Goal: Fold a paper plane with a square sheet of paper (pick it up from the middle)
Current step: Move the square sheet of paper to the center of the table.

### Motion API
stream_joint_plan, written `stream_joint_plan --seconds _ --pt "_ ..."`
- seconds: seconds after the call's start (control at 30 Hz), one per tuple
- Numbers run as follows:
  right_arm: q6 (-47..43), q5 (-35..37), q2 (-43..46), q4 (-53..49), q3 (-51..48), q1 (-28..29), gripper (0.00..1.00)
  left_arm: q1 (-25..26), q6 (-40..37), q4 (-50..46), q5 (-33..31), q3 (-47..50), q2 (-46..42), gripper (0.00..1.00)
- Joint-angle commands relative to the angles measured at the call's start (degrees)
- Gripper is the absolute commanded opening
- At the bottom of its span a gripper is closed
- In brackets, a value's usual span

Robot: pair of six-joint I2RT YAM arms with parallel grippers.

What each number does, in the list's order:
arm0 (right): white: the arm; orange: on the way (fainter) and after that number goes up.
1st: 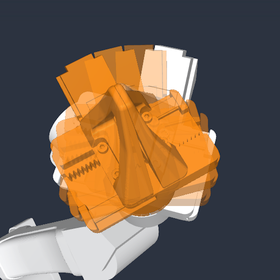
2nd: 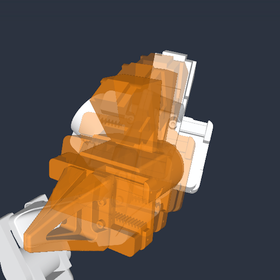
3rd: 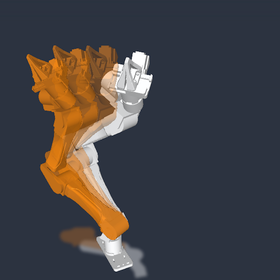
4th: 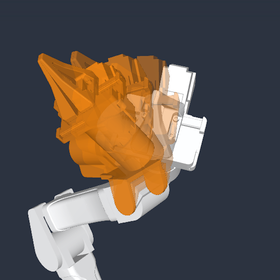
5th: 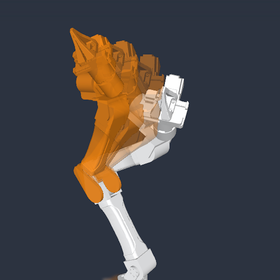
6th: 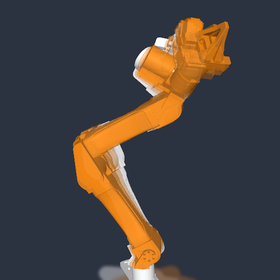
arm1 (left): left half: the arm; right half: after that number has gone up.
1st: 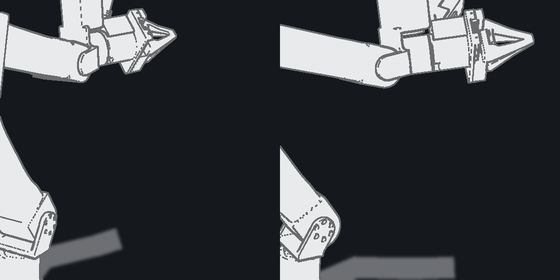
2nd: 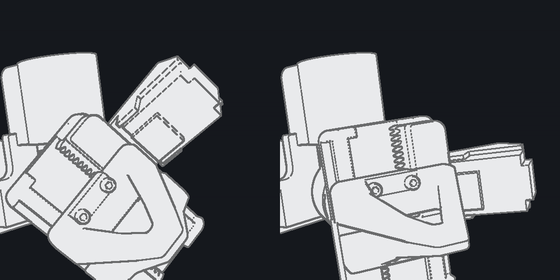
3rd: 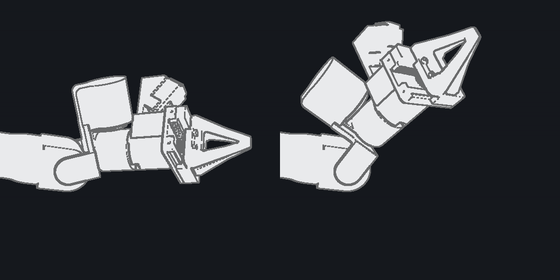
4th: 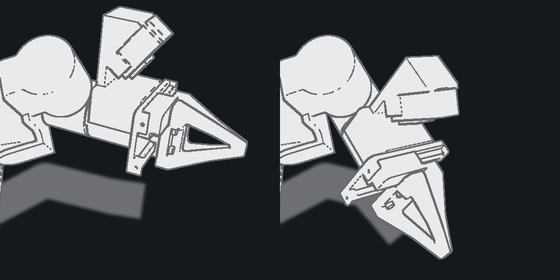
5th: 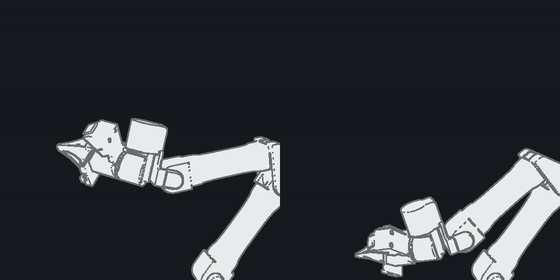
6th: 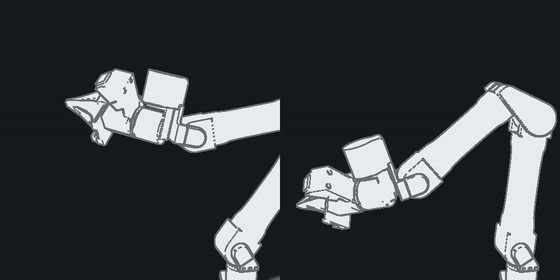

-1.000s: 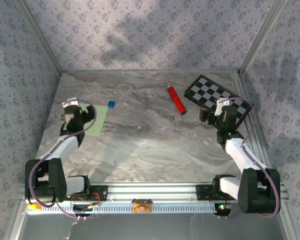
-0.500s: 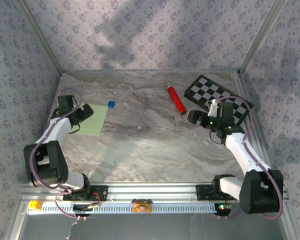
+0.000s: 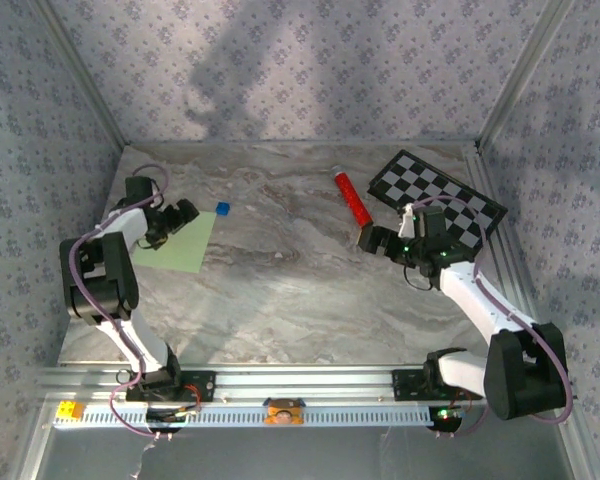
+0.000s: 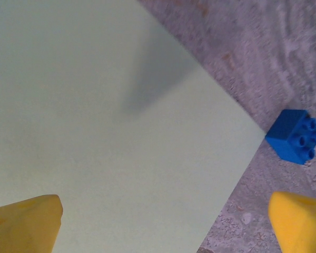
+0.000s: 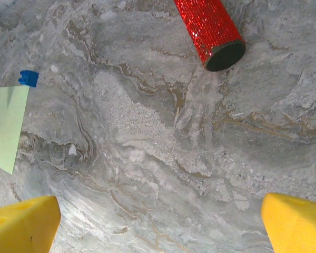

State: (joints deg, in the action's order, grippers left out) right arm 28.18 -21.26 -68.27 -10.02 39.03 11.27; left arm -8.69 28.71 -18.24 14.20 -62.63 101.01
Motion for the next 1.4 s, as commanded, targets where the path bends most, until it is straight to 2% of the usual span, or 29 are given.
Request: stream_joint_plan --seconds 0.0,0.17,0.43,0.73,0.93,1.27,1.37 --pt "2.3 1.9 -0.4 0.6 -1.1 1.0 0.99 -0.4 2.0 -1.7 2.3 0.0 1.3 1.00" --pt "3.2 2.9 -1.2 0.5 -1.8 2.1 1.00 0.0 2.7 -2.3 2.3 3.6 0.9 1.00" --pt "3.9 4.9 -2.4 -1.8 -1.3 2.8 1.00 3.4 4.3 -5.1 0.3 11.5 -2.2 0.99" --pt "6.3 7.4 -2.6 -2.7 -1.7 3.0 1.00 11.2 19.2 -4.3 -5.5 25.7 -13.9 0.99" --pt "6.9 7.7 -2.9 -3.0 -1.0 3.1 1.00 22.3 31.9 -0.5 -6.7 29.5 -20.0 0.99" --pt "8.8 7.8 -3.8 -4.7 -0.8 3.1 1.00 42.1 43.6 0.0 -11.3 21.5 -13.4 1.00" --pt "9.4 7.1 -3.0 -4.3 -1.3 3.2 1.00 45.0 42.1 -2.4 -12.9 16.9 -13.0 1.00"
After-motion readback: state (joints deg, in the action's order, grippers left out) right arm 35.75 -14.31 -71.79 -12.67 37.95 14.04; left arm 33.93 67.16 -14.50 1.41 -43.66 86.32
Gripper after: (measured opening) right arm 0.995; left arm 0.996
